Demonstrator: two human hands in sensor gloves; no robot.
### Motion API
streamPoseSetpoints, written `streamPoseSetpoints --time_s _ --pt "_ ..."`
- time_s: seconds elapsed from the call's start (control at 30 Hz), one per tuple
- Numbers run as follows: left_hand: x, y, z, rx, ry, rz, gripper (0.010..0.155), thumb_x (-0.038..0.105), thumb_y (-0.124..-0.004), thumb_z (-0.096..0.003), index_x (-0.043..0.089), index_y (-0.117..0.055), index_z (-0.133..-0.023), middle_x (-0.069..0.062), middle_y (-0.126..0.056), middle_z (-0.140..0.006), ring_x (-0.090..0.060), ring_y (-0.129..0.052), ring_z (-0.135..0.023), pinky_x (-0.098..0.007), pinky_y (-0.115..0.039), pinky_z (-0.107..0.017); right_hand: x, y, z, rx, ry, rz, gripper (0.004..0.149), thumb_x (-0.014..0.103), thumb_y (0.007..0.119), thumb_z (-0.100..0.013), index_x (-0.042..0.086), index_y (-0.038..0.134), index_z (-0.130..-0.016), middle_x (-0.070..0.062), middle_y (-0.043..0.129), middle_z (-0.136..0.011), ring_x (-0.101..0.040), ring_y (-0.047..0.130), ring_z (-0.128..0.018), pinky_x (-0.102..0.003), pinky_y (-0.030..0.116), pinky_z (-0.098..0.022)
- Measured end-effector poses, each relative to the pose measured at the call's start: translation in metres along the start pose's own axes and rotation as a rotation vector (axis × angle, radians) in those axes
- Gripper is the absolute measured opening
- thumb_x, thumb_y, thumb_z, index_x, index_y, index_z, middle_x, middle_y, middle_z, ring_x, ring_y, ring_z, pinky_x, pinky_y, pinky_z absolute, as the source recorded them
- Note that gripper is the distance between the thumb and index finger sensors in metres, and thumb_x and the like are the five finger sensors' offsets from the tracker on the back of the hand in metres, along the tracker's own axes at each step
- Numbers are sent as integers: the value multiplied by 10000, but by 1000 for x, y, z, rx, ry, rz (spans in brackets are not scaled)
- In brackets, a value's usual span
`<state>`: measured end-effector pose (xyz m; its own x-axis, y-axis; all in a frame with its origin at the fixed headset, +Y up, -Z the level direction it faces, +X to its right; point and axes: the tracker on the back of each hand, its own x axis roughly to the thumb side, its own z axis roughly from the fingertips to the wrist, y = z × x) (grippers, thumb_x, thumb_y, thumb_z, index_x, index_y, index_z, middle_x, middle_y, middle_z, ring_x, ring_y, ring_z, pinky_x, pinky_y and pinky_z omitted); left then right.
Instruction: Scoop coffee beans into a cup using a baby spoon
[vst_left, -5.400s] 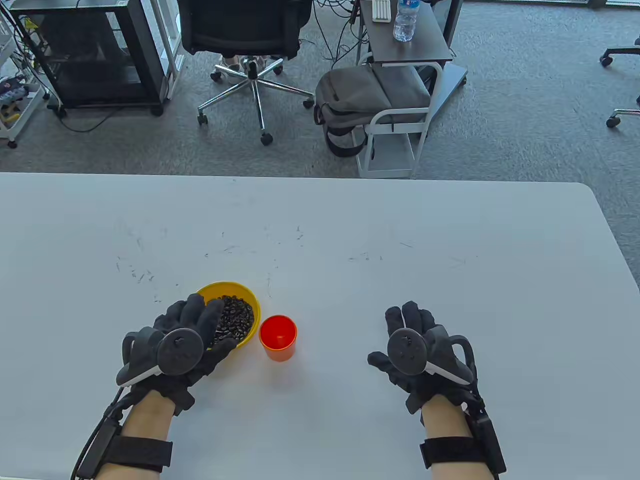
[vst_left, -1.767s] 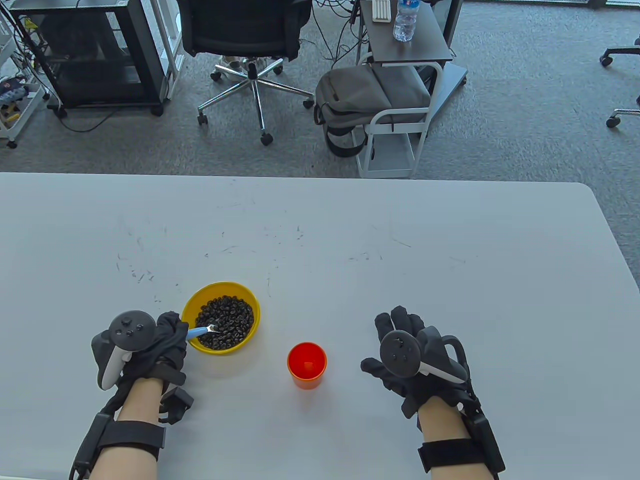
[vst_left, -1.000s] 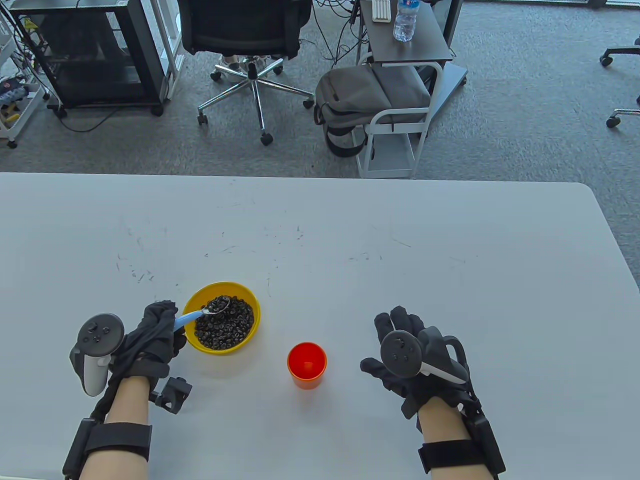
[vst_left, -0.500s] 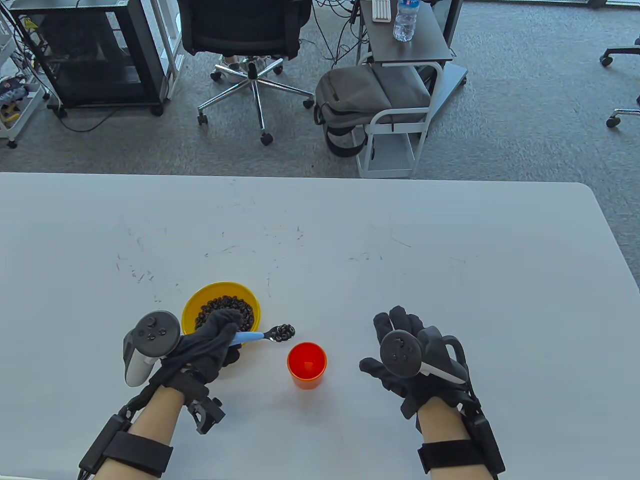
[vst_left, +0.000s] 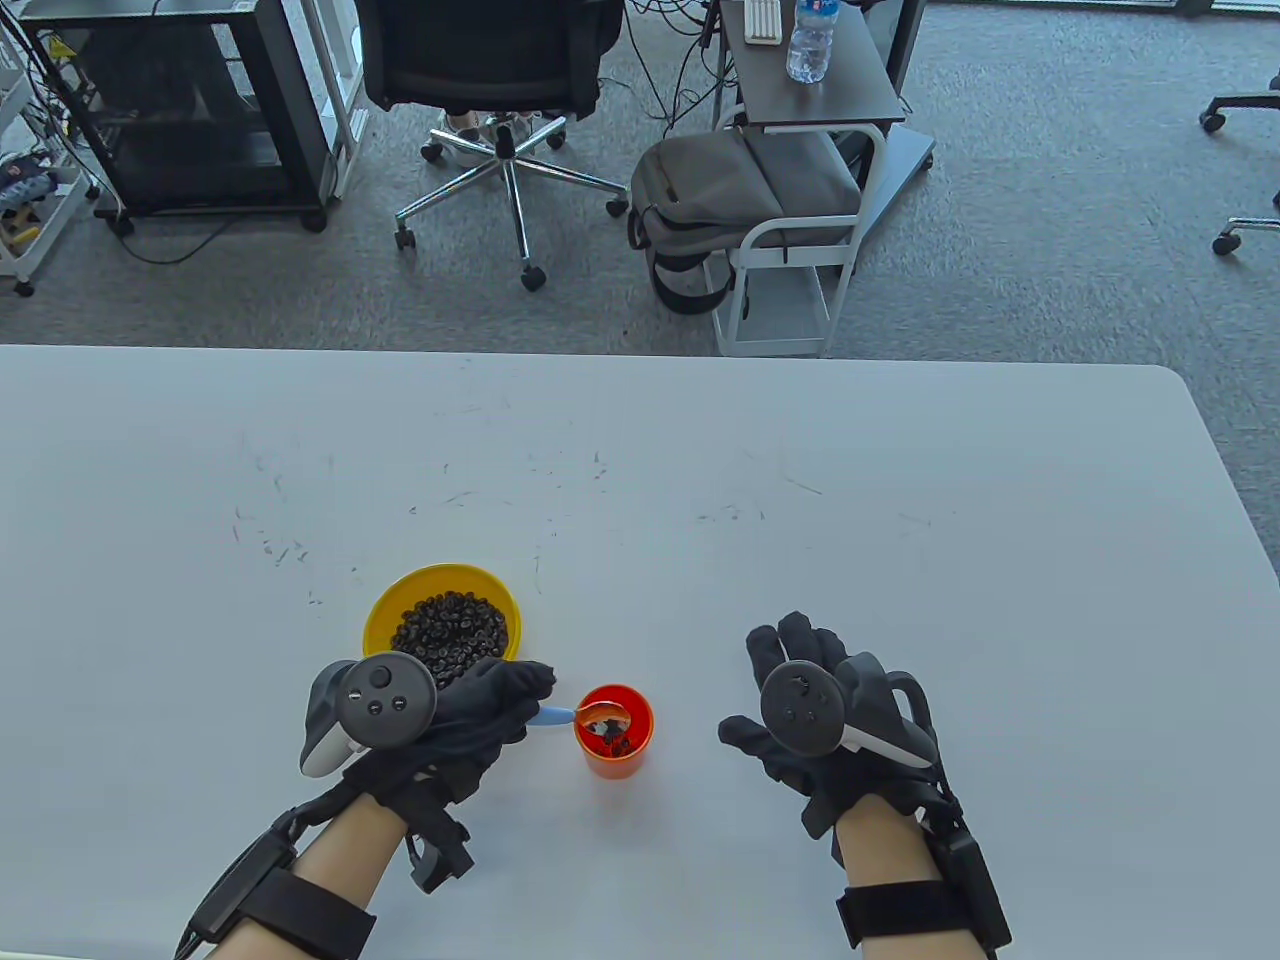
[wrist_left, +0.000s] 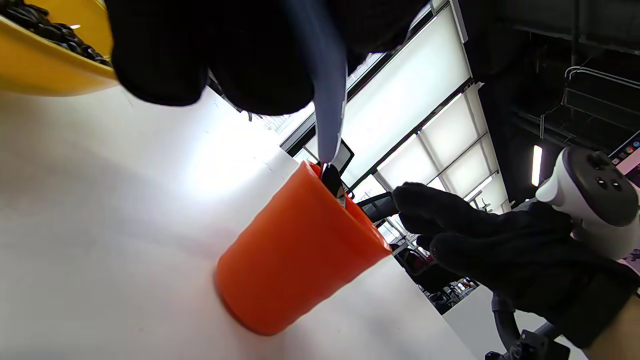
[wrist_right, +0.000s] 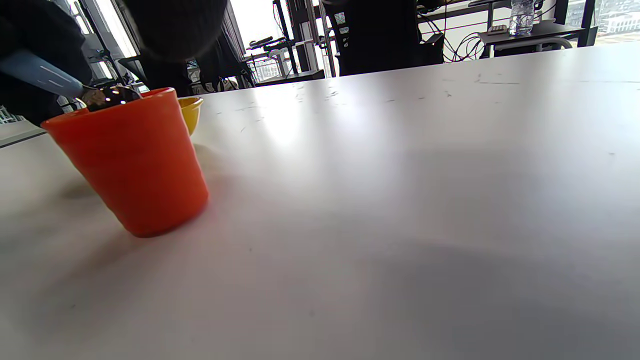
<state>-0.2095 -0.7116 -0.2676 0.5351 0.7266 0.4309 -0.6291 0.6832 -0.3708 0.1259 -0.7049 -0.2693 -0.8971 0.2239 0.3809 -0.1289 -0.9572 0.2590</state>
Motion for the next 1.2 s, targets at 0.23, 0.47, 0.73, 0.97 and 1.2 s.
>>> streamPoseSetpoints --time_s 0.23,0.47,0.73,0.97,1.2 --pt "-6 21 7 126 0 41 445 223 -698 -602 90 -686 -1026 -224 -691 -981 -310 -926 -680 -550 -807 -592 0 0 0 -2 -2 -1 872 550 667 -558 -20 281 -1093 -411 233 -1081 -675 353 -900 -774 458 -612" --pt "-35 56 26 319 131 1 442 183 -739 -586 55 -717 -1009 -266 -680 -986 -356 -921 -714 -570 -797 -595 1 -2 0 -7 -4 -1 871 549 667 -558 -21 283 -1093 -411 233 -1081 -674 354 -901 -774 459 -612" --pt "-74 77 49 461 290 -87 437 150 -749 -573 55 -724 -999 -262 -655 -1004 -390 -888 -758 -594 -762 -615 0 -2 0 -7 -5 -6 871 549 667 -558 -21 283 -1093 -410 235 -1081 -677 353 -899 -774 458 -611" --pt "-90 74 55 449 374 -168 433 144 -750 -570 59 -730 -995 -256 -654 -1008 -395 -883 -768 -594 -757 -619 0 -2 1 -8 -4 -5 870 548 667 -559 -23 284 -1093 -411 234 -1081 -676 353 -899 -774 459 -611" --pt "-97 73 57 436 423 -140 433 146 -751 -568 54 -748 -991 -268 -700 -981 -393 -915 -743 -584 -790 -591 0 -2 1 -4 -4 -3 870 549 667 -558 -22 286 -1093 -409 234 -1081 -674 354 -901 -773 459 -612"
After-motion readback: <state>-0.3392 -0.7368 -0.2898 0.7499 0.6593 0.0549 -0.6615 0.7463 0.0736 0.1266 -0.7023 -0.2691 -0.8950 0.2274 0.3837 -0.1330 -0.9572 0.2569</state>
